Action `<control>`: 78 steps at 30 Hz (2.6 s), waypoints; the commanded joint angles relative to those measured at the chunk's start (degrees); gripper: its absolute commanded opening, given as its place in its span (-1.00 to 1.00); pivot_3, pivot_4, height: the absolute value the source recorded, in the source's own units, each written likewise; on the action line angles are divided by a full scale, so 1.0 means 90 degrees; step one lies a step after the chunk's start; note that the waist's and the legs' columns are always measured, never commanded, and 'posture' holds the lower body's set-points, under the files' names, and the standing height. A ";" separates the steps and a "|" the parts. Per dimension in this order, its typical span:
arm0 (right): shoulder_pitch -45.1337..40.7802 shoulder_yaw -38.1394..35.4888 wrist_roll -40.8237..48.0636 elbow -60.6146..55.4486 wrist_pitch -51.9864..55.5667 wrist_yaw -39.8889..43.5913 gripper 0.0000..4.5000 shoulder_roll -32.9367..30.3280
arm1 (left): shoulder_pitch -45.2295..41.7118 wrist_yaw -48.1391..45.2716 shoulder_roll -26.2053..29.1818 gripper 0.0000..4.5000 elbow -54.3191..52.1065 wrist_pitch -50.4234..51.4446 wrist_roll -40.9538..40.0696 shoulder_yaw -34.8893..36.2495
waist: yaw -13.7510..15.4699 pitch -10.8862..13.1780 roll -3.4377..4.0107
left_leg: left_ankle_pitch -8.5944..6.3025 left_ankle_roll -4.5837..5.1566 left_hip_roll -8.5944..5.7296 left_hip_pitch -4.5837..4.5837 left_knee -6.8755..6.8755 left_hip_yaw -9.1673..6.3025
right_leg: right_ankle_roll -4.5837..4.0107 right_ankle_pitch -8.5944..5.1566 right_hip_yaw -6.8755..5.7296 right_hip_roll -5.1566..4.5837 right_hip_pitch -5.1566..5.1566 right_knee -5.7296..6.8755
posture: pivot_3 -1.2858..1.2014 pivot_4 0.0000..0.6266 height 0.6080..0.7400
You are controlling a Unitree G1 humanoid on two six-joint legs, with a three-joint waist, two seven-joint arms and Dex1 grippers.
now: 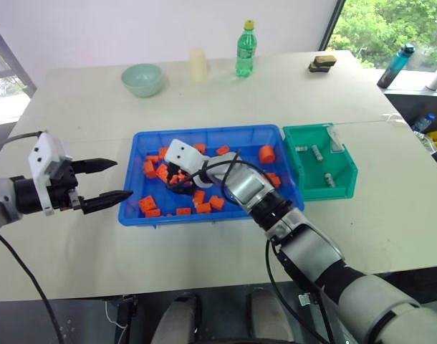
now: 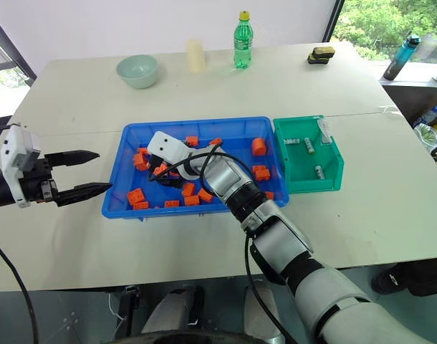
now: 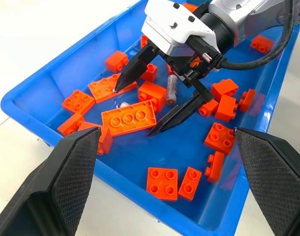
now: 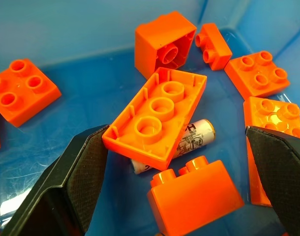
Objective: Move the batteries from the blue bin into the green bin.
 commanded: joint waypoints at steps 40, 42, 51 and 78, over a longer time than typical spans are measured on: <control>-0.0343 -0.0396 -0.0088 -0.0286 -0.0213 0.0086 0.54 0.0289 | -0.0239 0.0088 -0.0024 1.00 0.0154 -0.0262 0.0040 -0.0115 | -0.0014 0.0000 -0.0001 | 0.0001 -0.0002 -0.0002 0.0000 0.0002 -0.0010 | 0.0000 0.0000 0.0000 -0.0001 -0.0018 0.0062 | 0.03 -0.52 0.81; -0.0314 -0.0393 -0.0074 -0.0301 -0.0184 0.0125 0.54 0.0280 | -0.0235 0.0095 -0.0032 1.00 0.0152 -0.0272 0.0046 -0.0126 | -0.0014 0.0000 -0.0001 | 0.0001 -0.0002 -0.0002 0.0000 0.0002 -0.0010 | 0.0000 0.0000 0.0000 -0.0001 -0.0017 0.0062 | 0.03 -0.52 0.81; -0.0309 -0.0390 -0.0140 0.0266 -0.0481 0.0023 0.54 0.0331 | -0.0257 0.0110 -0.0039 1.00 0.0142 -0.0276 0.0054 -0.0138 | -0.0014 -0.0001 -0.0001 | 0.0001 -0.0003 -0.0002 0.0000 0.0002 -0.0010 | 0.0000 0.0000 0.0000 -0.0001 -0.0017 0.0063 | 0.03 -0.52 0.81; 0.0026 -0.1548 0.0299 -0.1298 0.0428 0.0400 -0.47 -0.1544 | -0.0217 0.0156 -0.0126 1.00 0.0052 -0.0266 0.0050 -0.0166 | 0.0064 -0.0003 -0.0005 | 0.0002 -0.0003 -0.0016 0.0000 0.0014 -0.0032 | -0.0001 0.0001 0.0001 -0.0007 -0.0005 0.0060 | 0.03 -0.52 0.81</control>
